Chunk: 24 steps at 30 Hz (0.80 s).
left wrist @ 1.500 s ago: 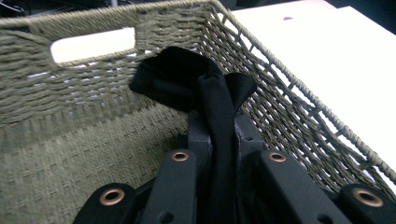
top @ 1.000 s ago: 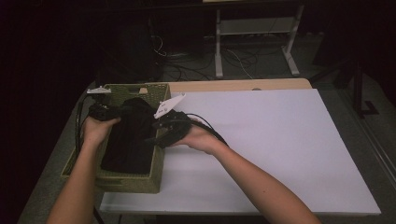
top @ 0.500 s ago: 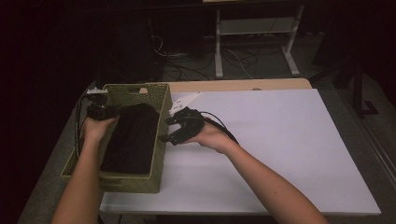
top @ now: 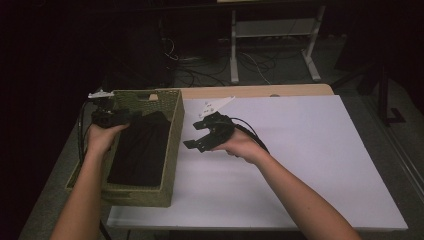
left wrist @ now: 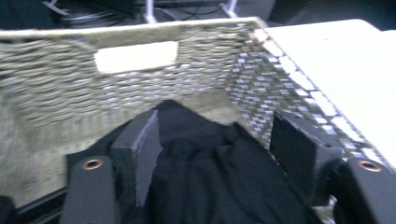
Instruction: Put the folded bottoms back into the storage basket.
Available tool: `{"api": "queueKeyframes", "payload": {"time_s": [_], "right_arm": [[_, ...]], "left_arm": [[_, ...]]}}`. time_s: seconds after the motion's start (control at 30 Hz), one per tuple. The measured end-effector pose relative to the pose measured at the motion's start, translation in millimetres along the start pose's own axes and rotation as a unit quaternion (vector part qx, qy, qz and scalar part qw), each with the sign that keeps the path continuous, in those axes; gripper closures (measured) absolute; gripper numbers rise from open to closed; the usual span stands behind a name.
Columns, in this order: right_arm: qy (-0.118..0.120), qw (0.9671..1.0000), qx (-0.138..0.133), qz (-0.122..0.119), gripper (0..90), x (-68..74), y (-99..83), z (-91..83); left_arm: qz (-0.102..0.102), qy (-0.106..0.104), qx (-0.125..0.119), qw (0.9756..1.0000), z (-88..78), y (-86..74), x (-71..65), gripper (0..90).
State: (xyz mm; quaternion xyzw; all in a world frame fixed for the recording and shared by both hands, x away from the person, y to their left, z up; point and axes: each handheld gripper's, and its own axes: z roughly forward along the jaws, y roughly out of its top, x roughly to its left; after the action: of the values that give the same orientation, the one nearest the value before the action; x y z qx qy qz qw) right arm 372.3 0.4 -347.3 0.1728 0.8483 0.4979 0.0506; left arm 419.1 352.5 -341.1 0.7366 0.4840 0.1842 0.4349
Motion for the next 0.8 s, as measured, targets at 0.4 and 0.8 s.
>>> {"api": "queueKeyframes", "payload": {"time_s": [0.4, 0.8], "right_arm": [[-0.026, 0.9995, -0.006, 0.018, 17.5, -16.1, -22.4, -30.0], [-0.046, 0.9985, -0.014, 0.026, 13.2, -18.4, -47.2, -67.0]], "left_arm": [[0.047, -0.057, 0.007, 0.9972, -1.6, 1.1, -55.5, 20.5], [0.089, -0.102, 0.001, 0.9907, -2.8, -2.0, -100.5, 14.9]]}}
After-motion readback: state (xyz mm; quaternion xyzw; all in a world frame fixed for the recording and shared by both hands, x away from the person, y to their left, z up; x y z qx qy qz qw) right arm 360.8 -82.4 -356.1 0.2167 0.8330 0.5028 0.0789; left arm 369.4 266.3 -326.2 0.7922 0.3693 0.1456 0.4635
